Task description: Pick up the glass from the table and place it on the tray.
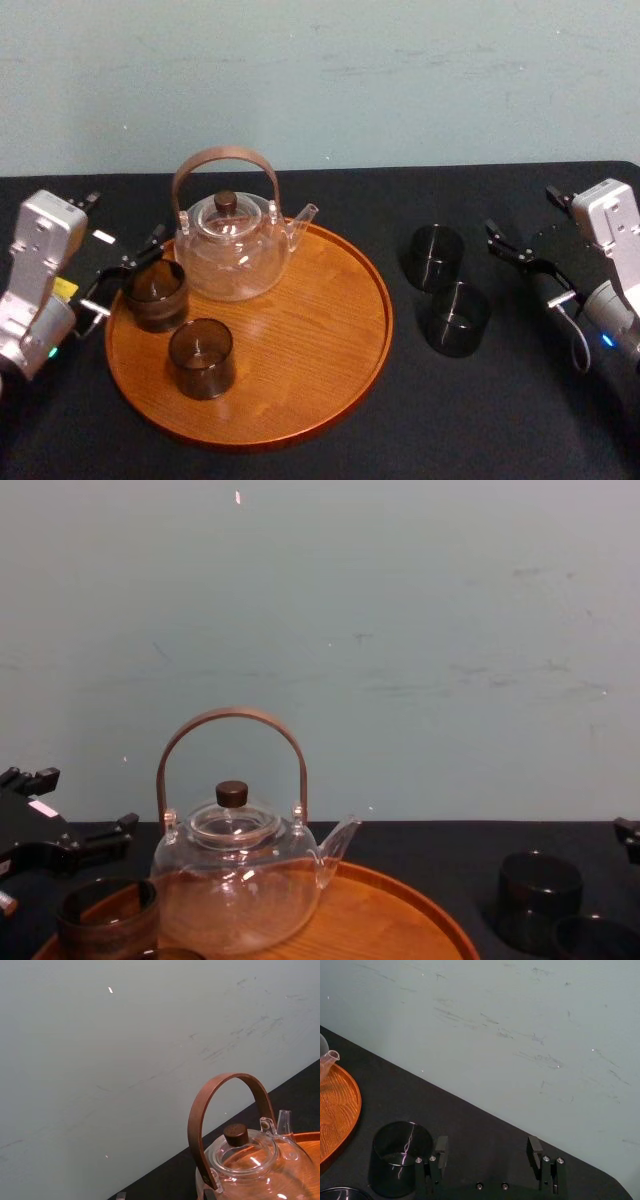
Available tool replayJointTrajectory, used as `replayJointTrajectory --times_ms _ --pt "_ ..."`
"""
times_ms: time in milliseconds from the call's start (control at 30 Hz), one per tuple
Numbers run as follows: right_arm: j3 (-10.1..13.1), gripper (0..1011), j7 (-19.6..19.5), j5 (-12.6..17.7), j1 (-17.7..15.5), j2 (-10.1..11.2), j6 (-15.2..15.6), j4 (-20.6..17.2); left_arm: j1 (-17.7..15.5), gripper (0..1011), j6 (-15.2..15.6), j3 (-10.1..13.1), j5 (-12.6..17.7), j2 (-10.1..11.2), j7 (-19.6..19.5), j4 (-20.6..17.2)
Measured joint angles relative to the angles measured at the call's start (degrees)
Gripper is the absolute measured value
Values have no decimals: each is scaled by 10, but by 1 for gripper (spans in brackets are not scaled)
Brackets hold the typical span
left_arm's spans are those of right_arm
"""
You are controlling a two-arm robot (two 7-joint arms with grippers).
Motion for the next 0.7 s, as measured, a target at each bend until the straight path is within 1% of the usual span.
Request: replayJointTrajectory --times_ms 700 --pt "0 1003 0 0 0 0 0 0 0 1001 0 0 0 0 0 0"
